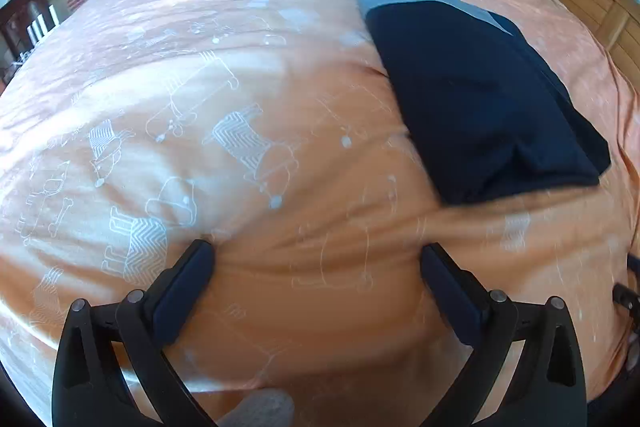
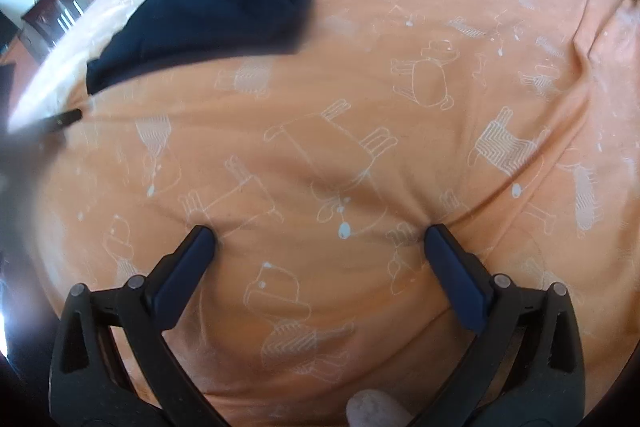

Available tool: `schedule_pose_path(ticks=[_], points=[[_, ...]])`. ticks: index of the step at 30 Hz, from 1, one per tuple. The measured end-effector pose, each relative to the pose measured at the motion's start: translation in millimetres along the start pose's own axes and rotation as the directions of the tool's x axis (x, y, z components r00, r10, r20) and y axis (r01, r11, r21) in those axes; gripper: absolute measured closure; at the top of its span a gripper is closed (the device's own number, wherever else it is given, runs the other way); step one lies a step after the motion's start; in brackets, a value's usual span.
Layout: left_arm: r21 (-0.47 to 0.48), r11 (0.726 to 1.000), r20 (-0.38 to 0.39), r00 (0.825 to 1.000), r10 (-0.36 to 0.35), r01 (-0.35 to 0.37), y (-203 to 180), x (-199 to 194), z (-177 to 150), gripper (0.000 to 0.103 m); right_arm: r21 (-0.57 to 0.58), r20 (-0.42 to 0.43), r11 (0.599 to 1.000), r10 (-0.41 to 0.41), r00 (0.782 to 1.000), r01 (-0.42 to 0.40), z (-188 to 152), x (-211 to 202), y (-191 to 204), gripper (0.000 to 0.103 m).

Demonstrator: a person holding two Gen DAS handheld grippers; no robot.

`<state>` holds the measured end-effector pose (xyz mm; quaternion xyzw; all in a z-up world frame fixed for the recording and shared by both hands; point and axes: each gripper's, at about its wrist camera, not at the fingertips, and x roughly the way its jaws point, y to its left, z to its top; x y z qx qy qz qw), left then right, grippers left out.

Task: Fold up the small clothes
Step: 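Release the folded jacket and withdraw both tools from it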

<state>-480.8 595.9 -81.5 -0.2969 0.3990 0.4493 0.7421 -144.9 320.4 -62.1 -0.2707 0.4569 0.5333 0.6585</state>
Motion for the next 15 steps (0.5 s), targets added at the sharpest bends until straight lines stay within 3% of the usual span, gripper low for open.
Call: schedule_pose_path(ticks=[11,15], points=[[-0.016,1.000,0.056,0.998,-0.017,0.018,3.2,-1.7,0.2,0.000,0.018,0.008,0.999,-0.041,0.999,0.041,3.4,-1.5,8.1,0.000],[0.026,1.000,0.089,0.996,0.012,-0.015,-6.5,-13.7,1.1,0.000,0.043,0.040,0.997,-0.058,0.997,0.057,4.4,-10.4,9.4,0.000]])
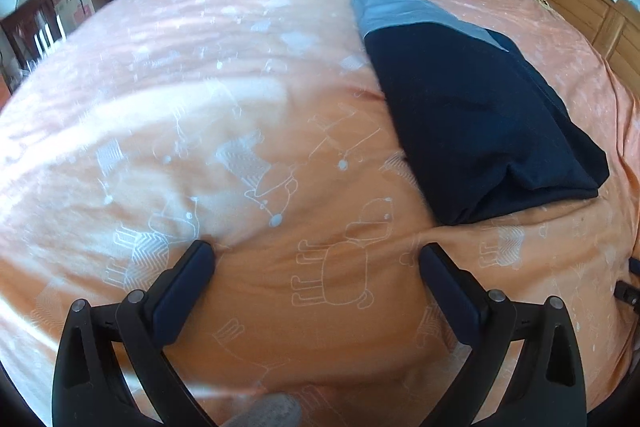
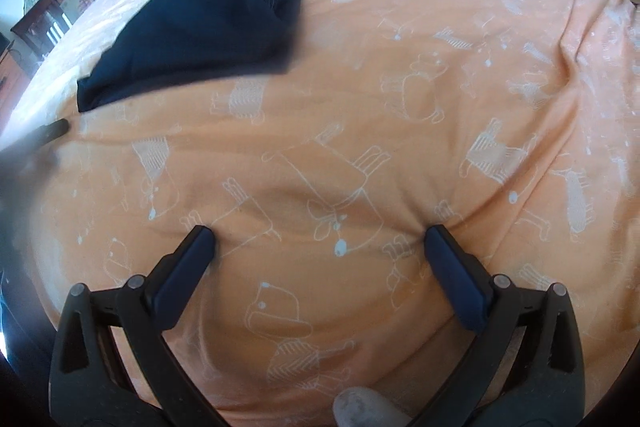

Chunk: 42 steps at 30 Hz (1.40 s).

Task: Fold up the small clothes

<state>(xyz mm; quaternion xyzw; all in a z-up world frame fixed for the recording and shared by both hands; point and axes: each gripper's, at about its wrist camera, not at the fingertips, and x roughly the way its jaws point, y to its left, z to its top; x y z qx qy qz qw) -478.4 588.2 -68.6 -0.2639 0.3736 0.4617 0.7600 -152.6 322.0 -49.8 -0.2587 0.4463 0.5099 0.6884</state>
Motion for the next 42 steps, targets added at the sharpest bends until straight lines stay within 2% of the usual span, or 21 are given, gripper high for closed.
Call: schedule_pose_path(ticks=[3,6,10,15,18,22,24,26,27,29,30,31,35,39,42], points=[[0.040,0.999,0.059,0.998,-0.011,0.009,-13.3,-27.5,8.2,0.000,0.024,0.036,1.000,-0.010,0.999,0.010,4.0,-16.5,4.1,0.000],[0.075,0.997,0.137,0.990,-0.032,0.022,-28.8,-68.7,21.8,0.000,0.001,0.123,0.999,-0.034,0.992,0.034,20.3,-52.4,28.0,0.000],[0.081,0.996,0.251,0.966,-0.068,0.049,-45.0,-129.3,40.5,0.000,-0.025,0.232,0.998,-0.044,0.972,0.051,49.9,-98.2,62.1,0.000],[0.071,0.997,0.382,0.922,-0.059,0.034,-56.0,-196.0,54.2,0.000,-0.033,0.315,0.998,-0.046,0.948,0.060,74.8,-138.1,93.6,0.000],[0.071,0.997,0.421,0.905,-0.064,0.037,-57.4,-220.4,58.7,0.000,-0.047,0.350,0.995,-0.064,0.935,0.086,80.9,-152.8,106.3,0.000],[0.084,0.996,0.468,0.883,-0.040,0.000,-59.1,-242.9,55.7,0.000,-0.055,0.378,0.992,-0.084,0.922,0.113,81.4,-162.9,112.0,0.000],[0.082,0.997,0.478,0.877,-0.034,-0.006,-56.5,-249.6,54.3,0.000,-0.055,0.391,0.990,-0.095,0.915,0.127,81.7,-169.3,112.5,0.000],[0.074,0.997,0.484,0.874,-0.035,-0.001,-55.7,-256.7,53.6,0.000,-0.060,0.431,0.987,-0.110,0.896,0.151,81.2,-182.8,115.6,0.000],[0.070,0.998,0.491,0.871,-0.033,-0.001,-55.4,-261.1,53.2,0.000,-0.057,0.459,0.983,-0.129,0.879,0.174,79.2,-191.1,118.6,0.000],[0.062,0.998,0.512,0.859,-0.016,-0.018,-55.6,-267.6,53.6,0.000,-0.036,0.535,0.970,-0.184,0.824,0.240,75.0,-213.4,123.1,0.000],[0.061,0.997,0.531,0.847,0.001,-0.039,-57.0,-272.0,53.5,0.000,-0.025,0.555,0.968,-0.196,0.808,0.252,73.8,-221.3,123.6,0.000],[0.061,0.997,0.540,0.841,0.008,-0.049,-58.9,-274.6,54.0,0.000,-0.017,0.566,0.969,-0.194,0.801,0.247,73.2,-227.3,122.9,0.000],[0.053,0.997,0.568,0.823,0.015,-0.055,-63.5,-285.1,54.1,0.000,-0.020,0.564,0.972,-0.182,0.806,0.234,75.3,-232.3,118.2,0.000],[0.032,0.999,0.554,0.832,0.012,-0.036,-64.3,-283.7,55.2,0.000,-0.025,0.550,0.978,-0.160,0.820,0.208,71.1,-228.7,114.6,0.000],[0.031,0.999,0.555,0.831,0.017,-0.041,-65.5,-284.4,54.0,0.000,-0.039,0.545,0.978,-0.150,0.825,0.204,65.5,-227.0,118.3,0.000]])
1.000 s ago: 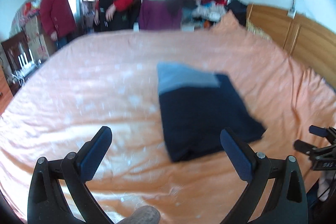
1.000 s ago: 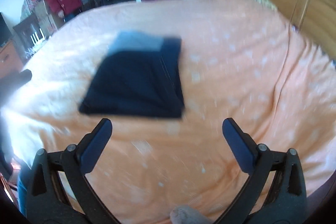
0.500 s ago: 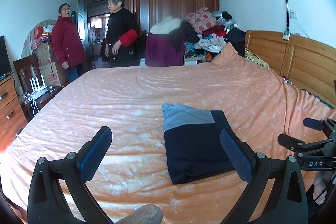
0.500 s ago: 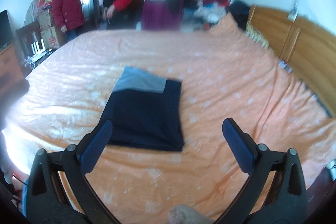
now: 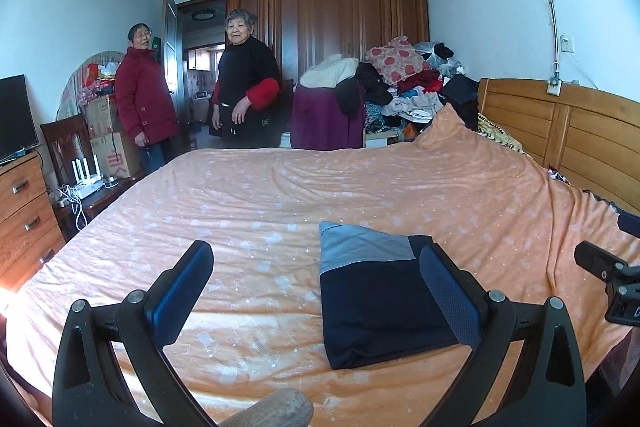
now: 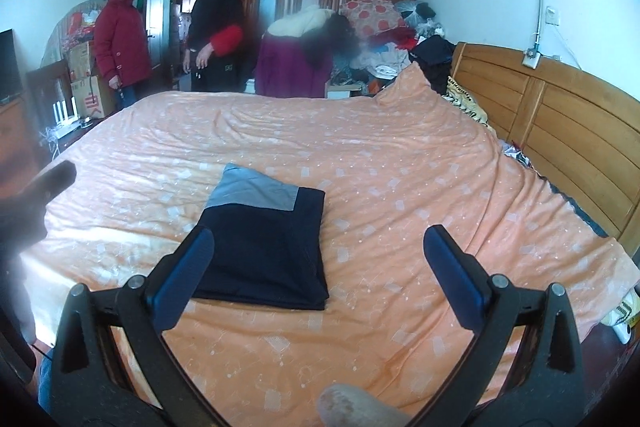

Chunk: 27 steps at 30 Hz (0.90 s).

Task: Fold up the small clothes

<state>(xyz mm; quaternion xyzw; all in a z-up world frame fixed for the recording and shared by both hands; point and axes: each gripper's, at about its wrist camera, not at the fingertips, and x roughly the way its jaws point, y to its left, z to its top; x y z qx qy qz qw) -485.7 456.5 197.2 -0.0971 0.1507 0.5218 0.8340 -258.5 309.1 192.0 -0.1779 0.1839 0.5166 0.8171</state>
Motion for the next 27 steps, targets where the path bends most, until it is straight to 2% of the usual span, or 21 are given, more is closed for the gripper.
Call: schedule_pose_path(ticks=[4,7,9,11,13,17,27], points=[[0.007,0.999,0.019,0.999,0.037,-0.037,-1.4,-5.0,1.2,0.000,0.004,-0.010,1.000,0.018,1.000,-0.018,-2.2,-0.7,1.7,0.000],[0.013,0.998,0.030,0.997,0.065,-0.065,-0.4,-9.7,2.6,0.000,-0.005,-0.008,1.000,-0.010,1.000,0.010,-5.7,-0.1,1.7,0.000],[0.010,0.998,0.016,0.998,0.066,-0.066,1.1,-10.3,2.9,0.000,-0.012,-0.019,1.000,-0.014,1.000,0.014,-9.1,1.6,3.0,0.000],[0.024,0.995,-0.003,0.995,0.096,-0.096,0.9,-7.8,1.4,0.000,-0.022,-0.035,1.000,-0.021,0.999,0.020,-12.6,4.1,5.4,0.000],[0.037,0.993,-0.031,0.993,0.112,-0.111,1.2,-3.6,-1.8,0.000,-0.011,-0.064,1.000,0.002,0.998,-0.003,-17.2,6.6,6.8,0.000],[0.035,0.994,-0.074,0.992,0.104,-0.102,4.1,2.6,-12.0,0.000,0.004,-0.097,1.000,0.017,0.995,-0.016,-22.8,12.3,5.7,0.000],[0.039,0.995,-0.111,0.989,0.094,-0.090,5.8,10.3,-18.9,0.000,0.005,-0.115,0.999,0.042,0.992,-0.041,-23.1,15.9,9.1,0.000]])
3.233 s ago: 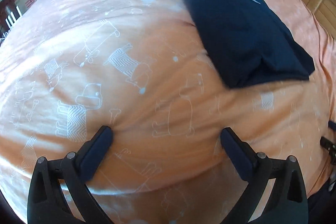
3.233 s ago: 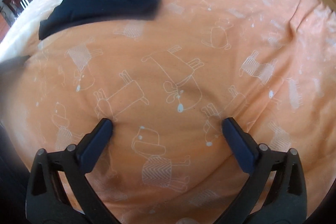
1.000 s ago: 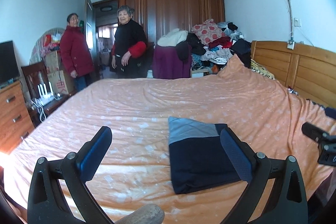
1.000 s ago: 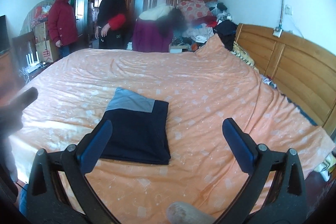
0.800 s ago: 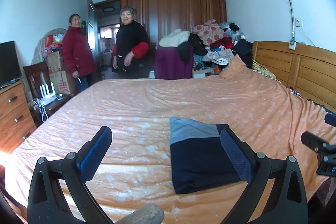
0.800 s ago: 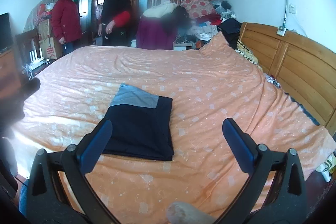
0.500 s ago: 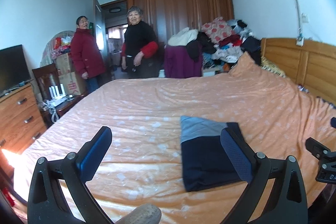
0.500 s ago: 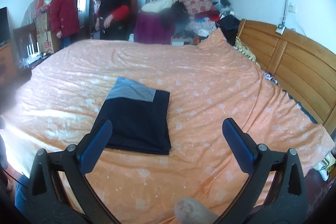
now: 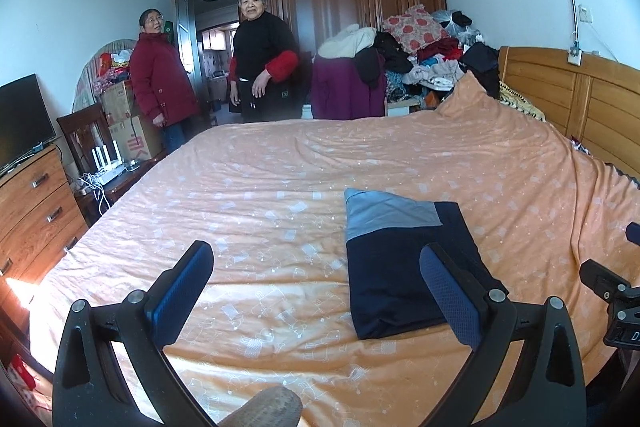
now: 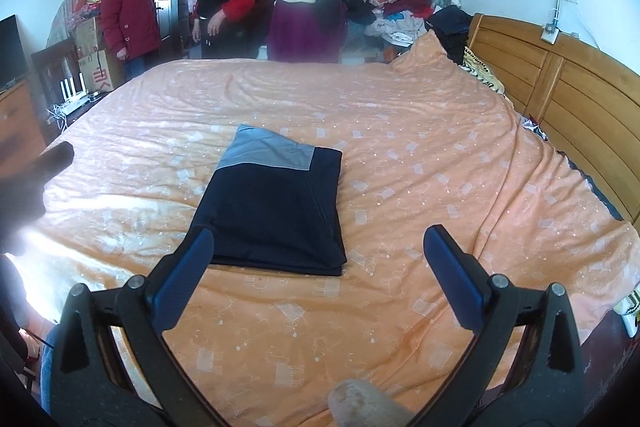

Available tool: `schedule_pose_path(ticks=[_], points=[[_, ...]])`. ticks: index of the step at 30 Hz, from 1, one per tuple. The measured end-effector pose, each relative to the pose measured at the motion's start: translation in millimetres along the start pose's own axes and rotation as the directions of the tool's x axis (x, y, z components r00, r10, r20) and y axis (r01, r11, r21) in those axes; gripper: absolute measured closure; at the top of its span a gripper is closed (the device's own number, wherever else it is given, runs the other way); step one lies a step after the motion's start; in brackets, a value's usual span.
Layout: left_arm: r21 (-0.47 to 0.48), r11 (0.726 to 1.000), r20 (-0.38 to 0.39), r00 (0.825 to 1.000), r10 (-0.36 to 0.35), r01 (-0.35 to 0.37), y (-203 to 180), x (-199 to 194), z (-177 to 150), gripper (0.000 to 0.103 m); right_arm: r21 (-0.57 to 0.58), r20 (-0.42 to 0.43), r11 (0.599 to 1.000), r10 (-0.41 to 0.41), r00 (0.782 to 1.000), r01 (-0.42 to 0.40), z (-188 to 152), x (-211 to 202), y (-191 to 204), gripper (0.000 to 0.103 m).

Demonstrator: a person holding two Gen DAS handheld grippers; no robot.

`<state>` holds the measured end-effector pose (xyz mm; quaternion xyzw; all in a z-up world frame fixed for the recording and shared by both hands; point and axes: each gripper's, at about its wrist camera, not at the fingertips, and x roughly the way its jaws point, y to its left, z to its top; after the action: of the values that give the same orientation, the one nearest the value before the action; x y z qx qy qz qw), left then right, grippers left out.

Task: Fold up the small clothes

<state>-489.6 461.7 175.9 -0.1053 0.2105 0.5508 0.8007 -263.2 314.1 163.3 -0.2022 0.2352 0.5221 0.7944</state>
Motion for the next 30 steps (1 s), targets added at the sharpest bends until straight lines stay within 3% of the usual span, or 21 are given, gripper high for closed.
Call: schedule_pose_path(ticks=[16,30], points=[[0.043,0.998,-0.072,0.996,-0.045,0.048,-18.7,18.8,-11.2,0.000,0.023,-0.101,0.999,0.045,0.994,-0.043,-4.2,28.1,3.3,0.000],[0.075,0.995,-0.132,0.989,-0.058,0.069,-34.0,31.7,-14.9,0.000,0.054,-0.119,0.998,0.049,0.992,-0.043,-1.3,36.1,-6.4,0.000]])
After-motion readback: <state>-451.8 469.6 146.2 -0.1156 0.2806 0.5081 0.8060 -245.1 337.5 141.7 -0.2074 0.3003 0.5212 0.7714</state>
